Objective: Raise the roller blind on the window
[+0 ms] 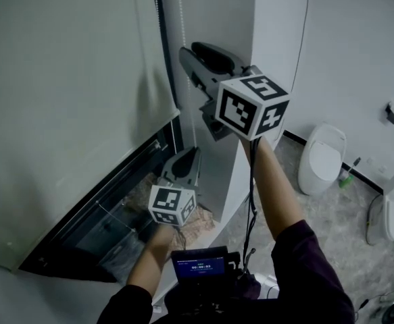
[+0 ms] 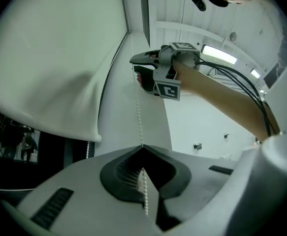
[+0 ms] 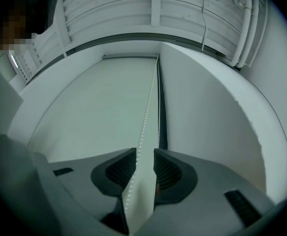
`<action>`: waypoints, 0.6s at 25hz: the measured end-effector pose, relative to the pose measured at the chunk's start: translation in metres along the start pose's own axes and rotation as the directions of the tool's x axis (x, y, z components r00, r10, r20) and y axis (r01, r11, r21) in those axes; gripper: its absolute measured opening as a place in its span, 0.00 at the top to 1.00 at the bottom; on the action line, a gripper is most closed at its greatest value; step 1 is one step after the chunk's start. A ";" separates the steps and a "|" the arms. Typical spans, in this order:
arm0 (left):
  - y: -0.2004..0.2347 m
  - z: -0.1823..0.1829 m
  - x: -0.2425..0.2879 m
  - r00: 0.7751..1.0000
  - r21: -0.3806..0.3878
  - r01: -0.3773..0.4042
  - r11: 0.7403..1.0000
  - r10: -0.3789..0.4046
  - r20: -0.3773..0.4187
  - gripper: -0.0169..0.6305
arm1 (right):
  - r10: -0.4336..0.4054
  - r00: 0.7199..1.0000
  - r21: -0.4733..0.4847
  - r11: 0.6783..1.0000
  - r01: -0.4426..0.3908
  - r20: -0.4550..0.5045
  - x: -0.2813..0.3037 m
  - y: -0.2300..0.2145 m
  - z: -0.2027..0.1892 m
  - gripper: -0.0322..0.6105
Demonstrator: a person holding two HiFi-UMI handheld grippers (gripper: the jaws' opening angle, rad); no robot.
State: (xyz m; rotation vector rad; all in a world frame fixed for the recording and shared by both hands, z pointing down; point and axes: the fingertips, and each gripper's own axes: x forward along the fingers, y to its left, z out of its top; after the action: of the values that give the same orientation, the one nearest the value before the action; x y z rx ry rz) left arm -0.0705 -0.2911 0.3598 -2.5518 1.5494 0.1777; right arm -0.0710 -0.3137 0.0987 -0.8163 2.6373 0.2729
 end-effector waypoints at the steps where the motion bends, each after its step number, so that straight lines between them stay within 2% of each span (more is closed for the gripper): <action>1: -0.001 0.000 0.001 1.000 0.003 0.005 1.000 -0.005 -0.002 0.96 | -0.003 1.000 -0.017 1.000 0.003 -0.002 0.001 0.002 0.000 0.78; 2: -0.001 0.000 0.001 1.000 0.000 0.009 1.000 -0.009 -0.005 0.96 | -0.005 1.000 -0.031 1.000 0.005 -0.003 0.002 0.004 0.000 0.91; 6: -0.001 0.003 -0.003 1.000 -0.016 0.017 1.000 -0.017 0.006 0.95 | -0.010 1.000 -0.066 0.998 0.012 0.030 -0.001 0.010 0.002 0.93; 8: 0.003 0.019 -0.008 0.998 -0.016 0.012 1.000 -0.011 0.055 0.95 | -0.016 0.998 -0.103 0.994 0.022 0.063 -0.007 0.013 0.006 0.93; 11: 0.020 0.080 -0.012 0.981 -0.032 -0.011 0.999 0.017 0.192 0.95 | -0.016 0.995 -0.120 0.992 0.028 0.100 -0.018 0.018 0.008 0.93; 13: 0.031 0.131 -0.010 0.962 -0.041 -0.001 0.999 0.012 0.273 0.95 | -0.021 0.996 -0.144 0.989 0.033 0.081 -0.024 0.019 -0.001 0.93; 14: 0.034 0.155 -0.008 0.953 -0.038 0.010 0.999 0.002 0.304 0.91 | -0.027 0.998 -0.167 0.985 0.036 0.061 -0.027 0.020 -0.011 0.93; 15: 0.036 0.177 -0.005 0.946 -0.030 0.024 0.999 -0.013 0.325 0.83 | -0.032 0.999 -0.190 0.981 0.038 0.038 -0.031 0.022 -0.023 0.93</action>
State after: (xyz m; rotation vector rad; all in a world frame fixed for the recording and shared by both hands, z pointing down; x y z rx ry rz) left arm -0.1085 -0.2695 0.1850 -2.4061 1.4051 0.5951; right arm -0.0659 -0.2867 0.1336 -0.9085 2.5903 0.5322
